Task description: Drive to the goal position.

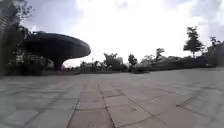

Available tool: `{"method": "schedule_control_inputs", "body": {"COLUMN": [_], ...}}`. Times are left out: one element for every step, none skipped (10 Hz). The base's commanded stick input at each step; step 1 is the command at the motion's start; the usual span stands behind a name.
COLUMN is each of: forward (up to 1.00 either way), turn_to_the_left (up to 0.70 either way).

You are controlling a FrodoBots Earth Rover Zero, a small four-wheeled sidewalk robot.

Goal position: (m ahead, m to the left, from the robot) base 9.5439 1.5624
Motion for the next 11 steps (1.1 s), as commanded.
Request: {"method": "schedule_control_inputs", "body": {"forward": [0.85, 0.85, 0.85, 0.85, 0.85, 0.85, 0.85, 0.85, 0.85, 0.85, 0.85], "turn_to_the_left": [0.0, 0.0, 0.0, 0.0, 0.0, 0.0, 0.0, 0.0, 0.0, 0.0, 0.0]}}
